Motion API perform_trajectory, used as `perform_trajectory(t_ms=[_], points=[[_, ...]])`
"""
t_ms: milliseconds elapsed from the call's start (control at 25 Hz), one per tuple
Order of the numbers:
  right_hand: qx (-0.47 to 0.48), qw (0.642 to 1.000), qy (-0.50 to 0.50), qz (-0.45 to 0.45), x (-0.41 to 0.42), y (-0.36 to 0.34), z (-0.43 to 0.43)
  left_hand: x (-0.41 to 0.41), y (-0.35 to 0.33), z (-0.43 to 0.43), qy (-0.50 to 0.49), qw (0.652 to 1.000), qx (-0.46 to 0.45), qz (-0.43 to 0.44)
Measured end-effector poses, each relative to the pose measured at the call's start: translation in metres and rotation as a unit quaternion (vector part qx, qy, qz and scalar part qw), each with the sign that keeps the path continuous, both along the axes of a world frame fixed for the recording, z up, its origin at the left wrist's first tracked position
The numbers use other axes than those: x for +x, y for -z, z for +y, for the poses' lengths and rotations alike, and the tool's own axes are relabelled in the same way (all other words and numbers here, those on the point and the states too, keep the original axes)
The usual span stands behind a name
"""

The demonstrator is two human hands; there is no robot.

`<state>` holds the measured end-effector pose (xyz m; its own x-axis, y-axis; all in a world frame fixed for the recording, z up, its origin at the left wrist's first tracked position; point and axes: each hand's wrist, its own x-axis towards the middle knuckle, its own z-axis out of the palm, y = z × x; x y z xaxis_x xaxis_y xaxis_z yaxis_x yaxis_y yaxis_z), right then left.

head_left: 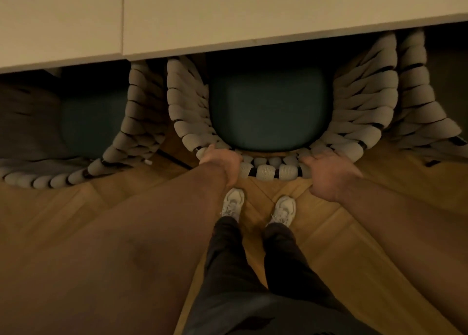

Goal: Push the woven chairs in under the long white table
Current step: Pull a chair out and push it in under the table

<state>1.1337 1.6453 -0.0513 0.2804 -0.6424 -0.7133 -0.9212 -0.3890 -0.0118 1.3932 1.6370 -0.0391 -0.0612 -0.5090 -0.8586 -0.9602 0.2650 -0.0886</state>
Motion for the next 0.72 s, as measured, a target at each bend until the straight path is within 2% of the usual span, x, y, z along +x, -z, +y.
perform_trajectory(t_ms=[160,360,480,720], points=[[-0.007,1.000,-0.022,0.021,0.002,0.014,-0.010,0.010,0.012,-0.007,-0.010,1.000,0.002,-0.006],[0.017,0.999,-0.020,0.032,0.004,0.022,-0.012,0.011,0.000,0.010,0.027,0.997,-0.067,0.011],[0.035,0.998,-0.034,0.039,0.019,0.023,0.002,0.024,0.005,0.025,0.016,0.999,-0.047,0.019],[-0.010,0.998,-0.063,0.013,0.048,0.013,0.022,0.056,0.017,0.043,0.002,0.998,-0.051,0.029]])
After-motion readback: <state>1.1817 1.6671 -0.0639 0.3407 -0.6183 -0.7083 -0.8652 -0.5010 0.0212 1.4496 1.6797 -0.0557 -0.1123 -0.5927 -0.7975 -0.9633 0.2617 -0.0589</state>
